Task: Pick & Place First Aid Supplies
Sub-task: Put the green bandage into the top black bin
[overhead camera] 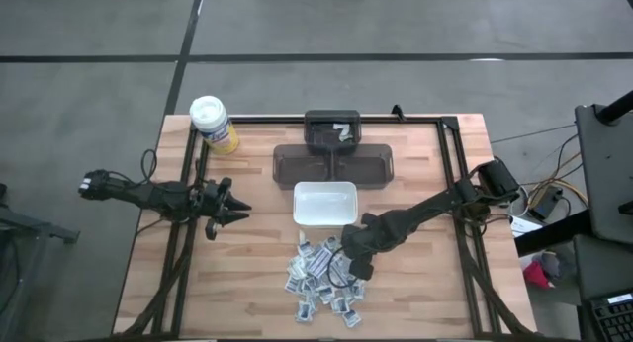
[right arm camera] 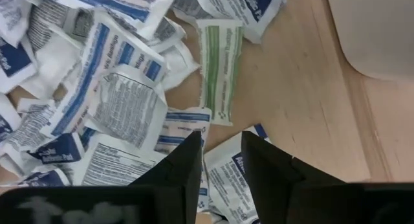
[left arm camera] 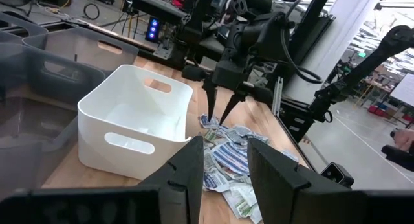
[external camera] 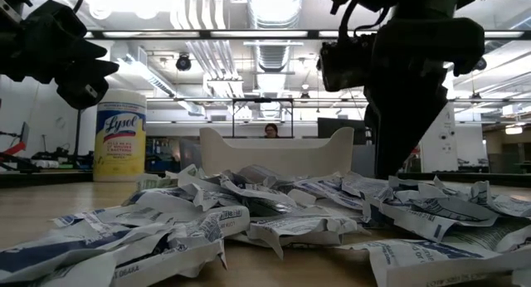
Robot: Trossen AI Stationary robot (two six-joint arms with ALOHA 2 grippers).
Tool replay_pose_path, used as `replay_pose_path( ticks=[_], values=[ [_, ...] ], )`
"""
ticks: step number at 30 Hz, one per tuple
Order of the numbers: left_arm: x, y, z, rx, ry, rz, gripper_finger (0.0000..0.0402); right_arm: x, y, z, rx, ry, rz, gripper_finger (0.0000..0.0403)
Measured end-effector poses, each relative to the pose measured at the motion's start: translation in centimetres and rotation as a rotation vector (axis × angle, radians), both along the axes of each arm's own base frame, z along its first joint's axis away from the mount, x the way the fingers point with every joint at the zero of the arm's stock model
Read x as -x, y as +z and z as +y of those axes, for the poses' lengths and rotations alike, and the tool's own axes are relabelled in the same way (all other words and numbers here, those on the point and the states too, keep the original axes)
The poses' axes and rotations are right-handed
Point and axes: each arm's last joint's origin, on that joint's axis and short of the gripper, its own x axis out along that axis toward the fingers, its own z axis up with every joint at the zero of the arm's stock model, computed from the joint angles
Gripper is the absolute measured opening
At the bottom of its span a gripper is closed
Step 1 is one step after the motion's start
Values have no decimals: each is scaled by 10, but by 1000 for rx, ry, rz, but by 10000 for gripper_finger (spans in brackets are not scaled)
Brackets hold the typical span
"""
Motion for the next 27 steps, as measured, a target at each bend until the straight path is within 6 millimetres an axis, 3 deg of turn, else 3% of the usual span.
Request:
replay_pose_path(
  ticks=[11,27],
  values=[
    [0,0,0,0,0,0,115,-5,2,1,-15,6,-53,112],
    [0,0,0,0,0,0,115,-11,-22,0,13,28,-6,99]
  ],
)
